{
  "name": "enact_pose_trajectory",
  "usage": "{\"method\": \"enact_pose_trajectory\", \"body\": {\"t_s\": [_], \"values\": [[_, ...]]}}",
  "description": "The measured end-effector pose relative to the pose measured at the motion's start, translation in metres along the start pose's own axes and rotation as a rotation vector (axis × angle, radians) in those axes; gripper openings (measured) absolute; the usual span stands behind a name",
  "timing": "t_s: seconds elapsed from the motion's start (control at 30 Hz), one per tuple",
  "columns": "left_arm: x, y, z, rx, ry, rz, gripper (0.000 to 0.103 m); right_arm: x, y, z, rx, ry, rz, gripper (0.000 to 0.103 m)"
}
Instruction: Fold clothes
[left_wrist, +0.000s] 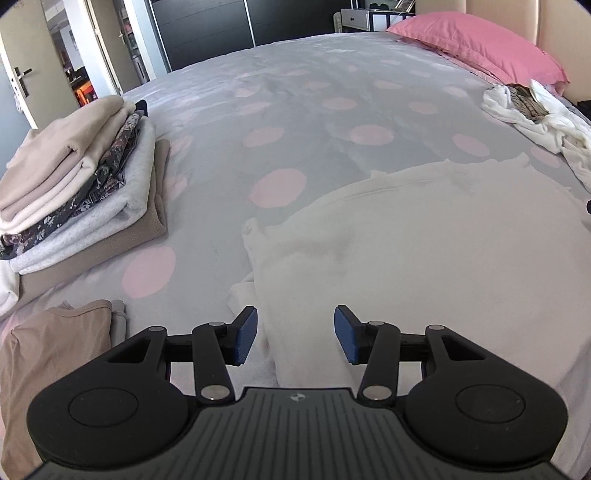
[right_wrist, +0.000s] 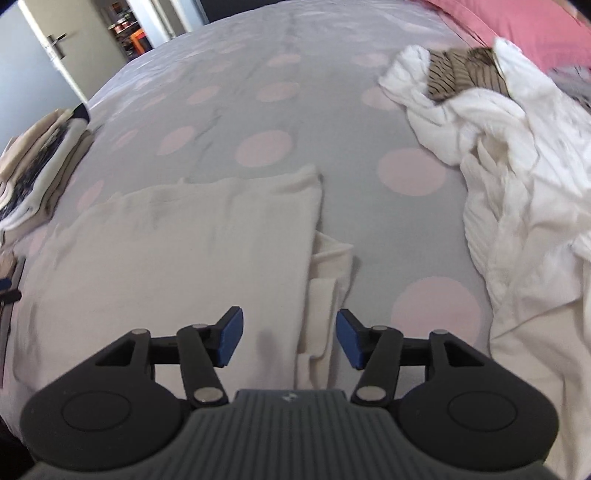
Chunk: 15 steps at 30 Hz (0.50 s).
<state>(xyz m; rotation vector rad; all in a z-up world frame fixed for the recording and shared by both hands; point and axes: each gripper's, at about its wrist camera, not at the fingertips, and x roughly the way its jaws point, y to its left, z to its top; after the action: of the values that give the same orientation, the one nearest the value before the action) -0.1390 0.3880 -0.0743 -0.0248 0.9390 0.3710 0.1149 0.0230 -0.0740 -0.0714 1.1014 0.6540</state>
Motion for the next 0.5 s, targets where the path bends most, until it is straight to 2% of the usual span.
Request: {"method": "enact_pose_trajectory", "body": {"t_s": [0.17,0.33,0.43,0.5], "values": [[0.012,0.0,0.003,-0.025,0.007,0.0,0.045,0.021,-0.021,0.009,0.124,0.04,0.01,0.059],[0.019,-0.007,0.006,-0.02,0.009,-0.001,0.045,0.036,-0.02,0.01,0.121,0.049,-0.01,0.056],[0.024,-0.01,0.007,-0.02,0.014,0.007,0.045,0.042,-0.011,0.009,0.068,0.047,-0.044,0.047],[0.026,-0.011,0.007,-0.028,0.02,0.012,0.045,0.045,-0.003,0.008,0.034,0.049,-0.047,0.027]]}}
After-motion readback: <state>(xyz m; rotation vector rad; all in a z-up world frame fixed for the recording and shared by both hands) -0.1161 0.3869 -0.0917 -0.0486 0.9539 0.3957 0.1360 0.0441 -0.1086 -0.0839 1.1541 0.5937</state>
